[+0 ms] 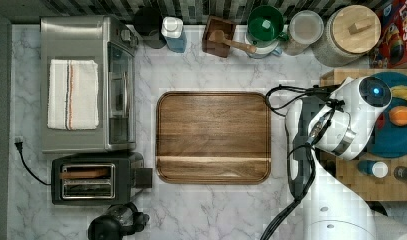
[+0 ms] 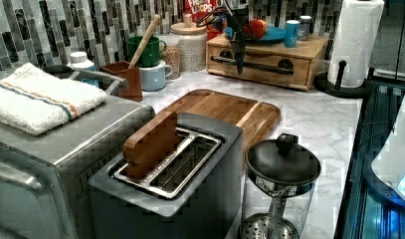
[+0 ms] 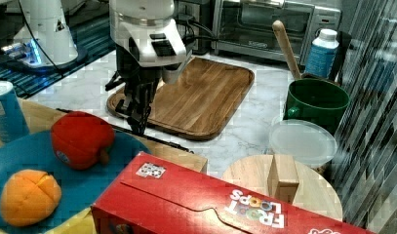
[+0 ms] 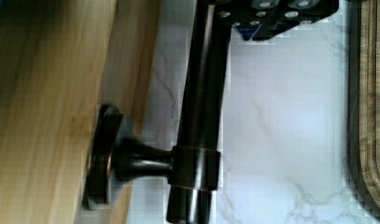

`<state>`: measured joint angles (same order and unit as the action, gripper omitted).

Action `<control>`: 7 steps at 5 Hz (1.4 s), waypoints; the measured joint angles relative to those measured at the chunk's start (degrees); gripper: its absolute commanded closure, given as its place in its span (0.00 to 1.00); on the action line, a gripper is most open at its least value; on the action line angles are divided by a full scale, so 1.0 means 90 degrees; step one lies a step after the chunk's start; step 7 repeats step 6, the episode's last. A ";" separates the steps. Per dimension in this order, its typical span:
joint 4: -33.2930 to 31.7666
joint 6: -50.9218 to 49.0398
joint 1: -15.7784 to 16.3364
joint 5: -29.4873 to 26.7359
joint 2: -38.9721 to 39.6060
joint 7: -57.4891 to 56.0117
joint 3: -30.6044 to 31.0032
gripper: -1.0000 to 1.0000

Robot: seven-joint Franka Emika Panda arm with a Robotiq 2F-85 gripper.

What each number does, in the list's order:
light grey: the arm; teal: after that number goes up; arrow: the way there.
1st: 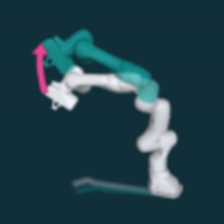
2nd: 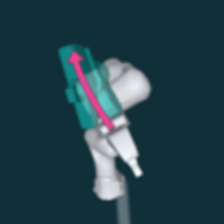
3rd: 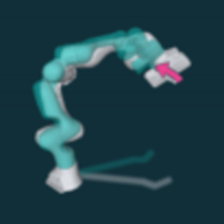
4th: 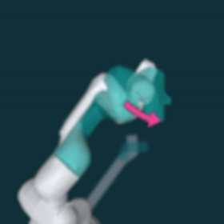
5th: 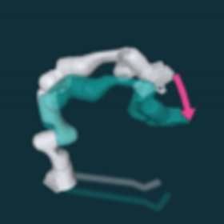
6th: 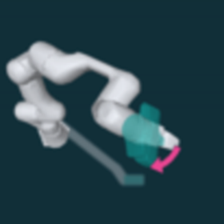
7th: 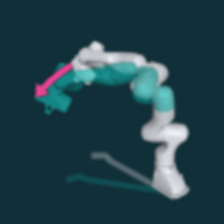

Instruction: Close the drawer.

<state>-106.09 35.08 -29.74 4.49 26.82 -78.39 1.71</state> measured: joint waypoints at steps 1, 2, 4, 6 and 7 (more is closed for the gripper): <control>0.0000 0.0006 0.0000 -0.0003 0.0002 0.0000 0.0001 1.00; 0.0000 0.0006 0.0016 -0.0120 0.0002 0.0000 -0.0041 1.00; 0.0006 0.0003 0.0000 -0.0067 0.0002 0.0000 -0.0009 1.00; 0.0006 0.0003 -0.0003 -0.0150 0.0000 0.0000 -0.0032 1.00; 0.0006 0.0003 -0.0003 -0.0150 0.0000 0.0000 -0.0032 1.00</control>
